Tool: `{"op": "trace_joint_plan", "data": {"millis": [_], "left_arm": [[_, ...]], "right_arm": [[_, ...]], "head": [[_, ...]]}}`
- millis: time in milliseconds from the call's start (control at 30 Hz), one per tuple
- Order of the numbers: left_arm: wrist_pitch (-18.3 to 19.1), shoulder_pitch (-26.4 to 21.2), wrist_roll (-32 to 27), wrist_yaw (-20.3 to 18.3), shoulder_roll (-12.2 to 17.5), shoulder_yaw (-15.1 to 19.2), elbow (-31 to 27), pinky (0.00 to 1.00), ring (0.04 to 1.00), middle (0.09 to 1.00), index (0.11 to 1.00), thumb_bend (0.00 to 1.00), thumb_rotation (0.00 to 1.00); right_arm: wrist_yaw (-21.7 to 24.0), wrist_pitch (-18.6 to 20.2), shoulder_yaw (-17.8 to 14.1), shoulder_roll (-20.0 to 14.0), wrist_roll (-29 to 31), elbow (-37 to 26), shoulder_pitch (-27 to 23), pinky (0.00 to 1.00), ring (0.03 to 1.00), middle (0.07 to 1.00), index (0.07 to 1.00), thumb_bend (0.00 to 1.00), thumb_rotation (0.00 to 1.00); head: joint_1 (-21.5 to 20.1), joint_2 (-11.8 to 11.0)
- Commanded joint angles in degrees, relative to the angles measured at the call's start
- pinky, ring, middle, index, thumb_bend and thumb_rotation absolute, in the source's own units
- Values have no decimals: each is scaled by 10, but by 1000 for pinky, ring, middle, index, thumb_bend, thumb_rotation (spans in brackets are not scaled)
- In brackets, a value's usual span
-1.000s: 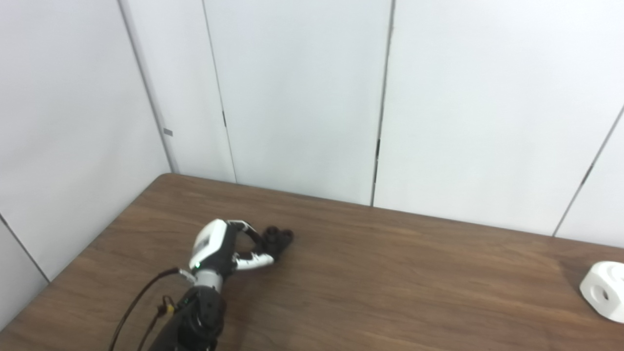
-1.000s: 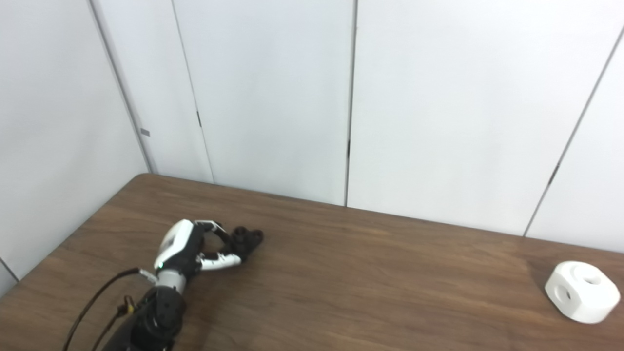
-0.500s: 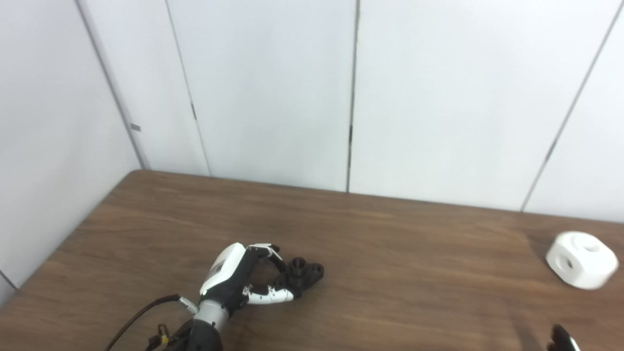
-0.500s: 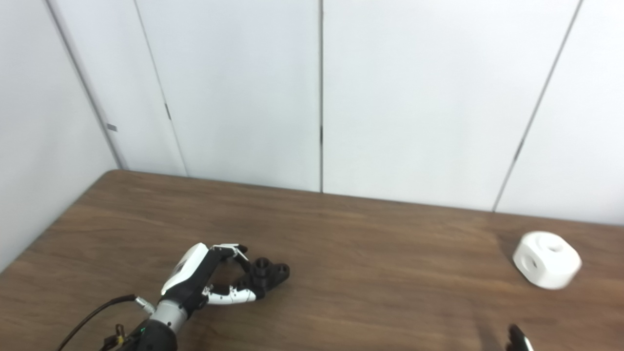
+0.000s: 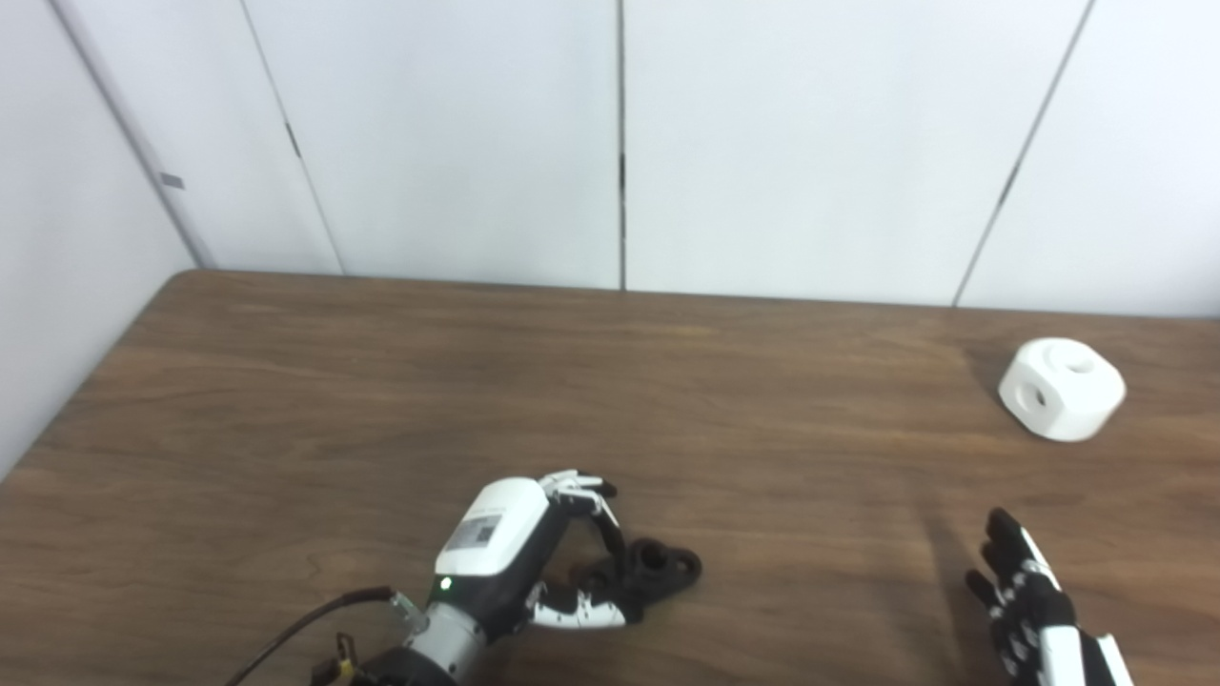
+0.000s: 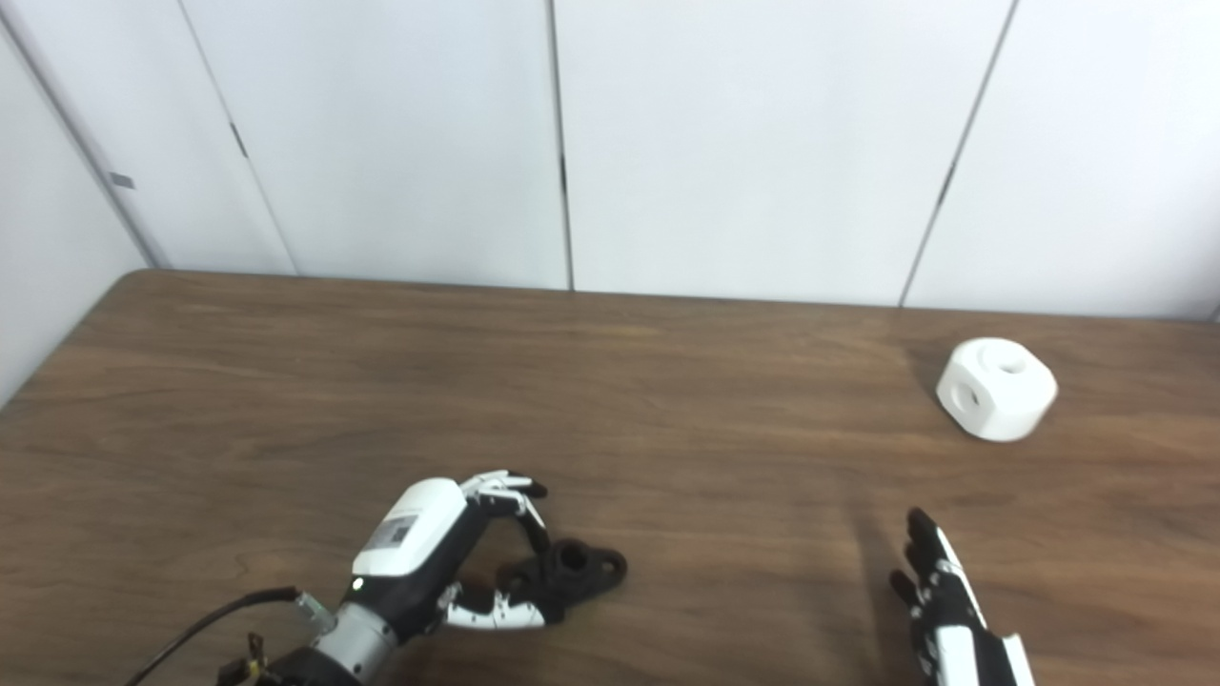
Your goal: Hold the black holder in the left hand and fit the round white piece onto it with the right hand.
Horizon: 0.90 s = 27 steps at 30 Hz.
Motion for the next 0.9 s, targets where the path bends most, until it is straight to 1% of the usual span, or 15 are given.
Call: {"op": "trace_joint_plan", "data": {"millis": [0,100,167,267,367,567,667,867], "left_arm": [[-14,17,29,-30,-1,-22,-3,910,876,809,488,517,45],[-23,25,48,-40,-7,-35,-6,925,880,810,487,518,46],[-35,30,51,-41,-8,-41,-6,938,884,811,487,518,46],[-52,35,57,-46,-8,-54,-3,972,902,818,487,519,46],[-65,36,56,-55,-7,-59,1,988,915,828,486,519,47],[-77,36,54,-76,-9,-63,3,1000,942,851,486,519,47],[-82,38,55,-75,-11,-64,6,1000,941,851,486,520,47],[-86,38,54,-75,-7,-59,11,1000,938,845,486,519,46]], "right_arm": [[-6,-1,7,44,-8,-30,13,944,980,973,942,629,1000],[-12,5,9,47,-6,-36,12,953,983,970,943,624,996],[-15,11,12,50,-8,-41,11,954,984,967,941,623,994],[-20,19,16,51,-13,-46,10,960,992,974,940,636,999],[-24,27,19,52,-15,-51,9,963,993,974,937,646,1000],[-31,34,25,50,-17,-57,5,982,992,972,935,647,1000],[-32,39,26,49,-20,-60,3,971,991,971,936,652,1000],[-31,48,27,42,-25,-63,-1,967,987,970,928,656,1000]], "head": [[-1,2],[-9,9],[-16,15],[-22,20],[-27,23],[-36,29],[-40,33],[-42,34]]}}
